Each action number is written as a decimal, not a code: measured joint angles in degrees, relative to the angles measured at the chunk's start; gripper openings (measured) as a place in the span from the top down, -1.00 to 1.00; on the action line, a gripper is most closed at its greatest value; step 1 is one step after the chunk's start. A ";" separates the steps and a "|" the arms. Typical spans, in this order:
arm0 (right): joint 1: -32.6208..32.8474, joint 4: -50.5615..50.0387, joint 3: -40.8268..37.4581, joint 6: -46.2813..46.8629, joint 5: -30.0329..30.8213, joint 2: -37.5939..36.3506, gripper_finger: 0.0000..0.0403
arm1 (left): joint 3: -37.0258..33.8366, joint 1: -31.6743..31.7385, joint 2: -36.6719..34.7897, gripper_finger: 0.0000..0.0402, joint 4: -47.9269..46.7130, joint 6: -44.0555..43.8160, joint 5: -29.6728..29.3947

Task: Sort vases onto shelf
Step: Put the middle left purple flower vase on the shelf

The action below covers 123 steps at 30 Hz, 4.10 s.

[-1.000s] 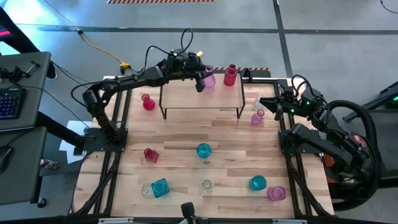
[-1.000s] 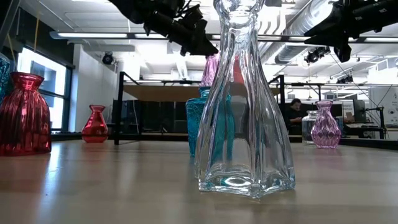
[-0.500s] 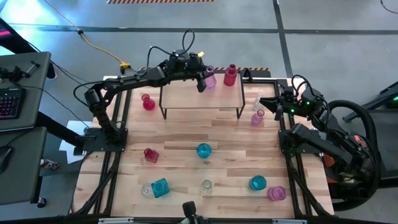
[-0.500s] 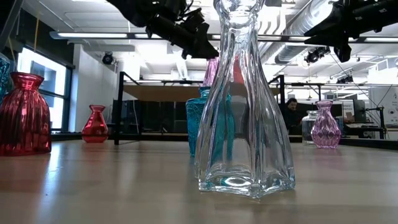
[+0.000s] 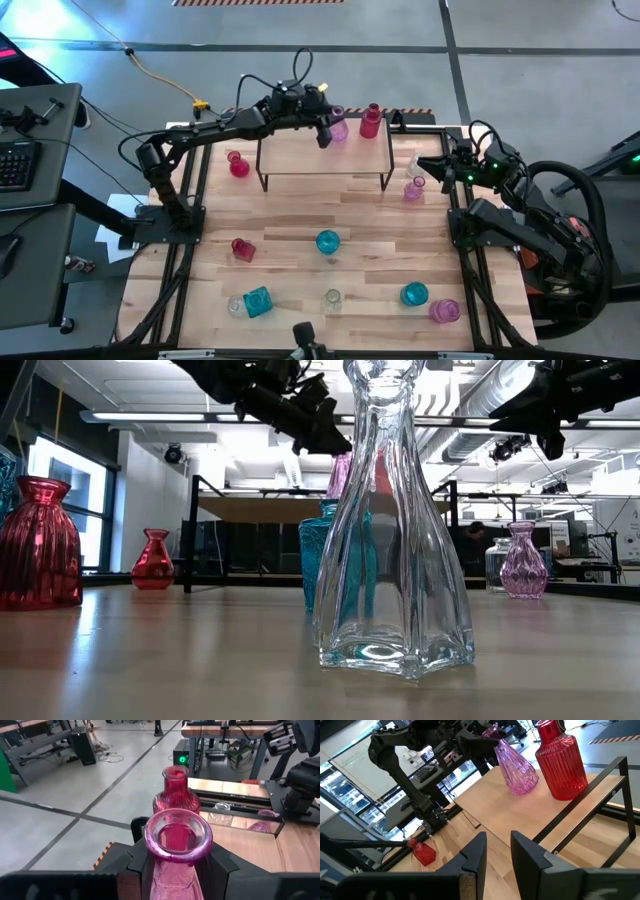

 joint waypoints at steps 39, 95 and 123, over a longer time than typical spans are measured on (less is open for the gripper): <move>0.00 0.00 0.00 0.00 0.01 -0.01 0.66 | -0.02 1.16 0.55 0.45 0.55 -0.56 0.22; 0.00 0.00 0.00 0.00 0.01 0.00 0.66 | -0.02 2.54 1.86 0.45 2.96 -4.13 6.16; 0.00 0.01 0.00 0.00 0.01 0.00 0.66 | -0.02 2.60 1.84 0.09 1.93 -2.07 2.41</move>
